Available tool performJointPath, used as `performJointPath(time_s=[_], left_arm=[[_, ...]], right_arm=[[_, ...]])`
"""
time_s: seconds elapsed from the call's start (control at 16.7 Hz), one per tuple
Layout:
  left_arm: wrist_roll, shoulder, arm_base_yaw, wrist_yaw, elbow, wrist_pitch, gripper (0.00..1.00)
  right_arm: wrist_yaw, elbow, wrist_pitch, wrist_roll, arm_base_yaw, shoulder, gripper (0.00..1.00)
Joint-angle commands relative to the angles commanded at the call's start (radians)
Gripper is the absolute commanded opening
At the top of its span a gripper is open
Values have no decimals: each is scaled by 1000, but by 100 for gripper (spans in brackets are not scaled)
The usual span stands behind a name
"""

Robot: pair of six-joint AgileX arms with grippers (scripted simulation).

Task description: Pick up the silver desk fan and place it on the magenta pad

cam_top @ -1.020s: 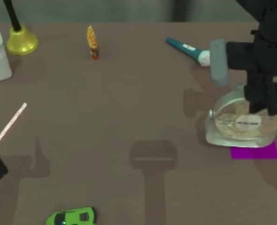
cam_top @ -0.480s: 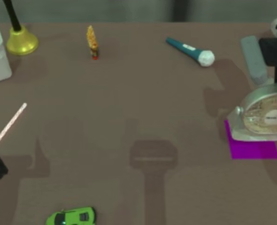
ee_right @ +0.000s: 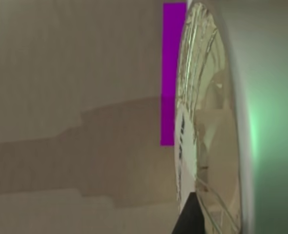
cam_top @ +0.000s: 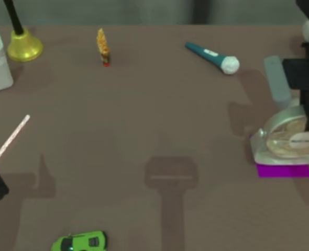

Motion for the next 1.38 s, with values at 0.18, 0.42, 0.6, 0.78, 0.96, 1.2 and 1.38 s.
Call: performJointPath(time_s=[0.18,0.42,0.6,0.78,0.96,1.2,1.38], left_arm=[[0,0,0,0,0,0,100],[0,0,0,0,0,0,100],[0,0,0,0,0,0,100],[0,0,0,0,0,0,100],[0,0,0,0,0,0,100],[0,0,0,0,0,0,100],[0,0,0,0,0,0,100]], right_arm=[[0,-4,4,0,0,1,0],[0,-4,4,0,0,1,23],[0,-4,4,0,0,1,45],[0,-4,4,0,0,1,68],[0,-4,4,0,0,1,90],[0,-4,4,0,0,1,100],[0,-4,4,0,0,1,100]])
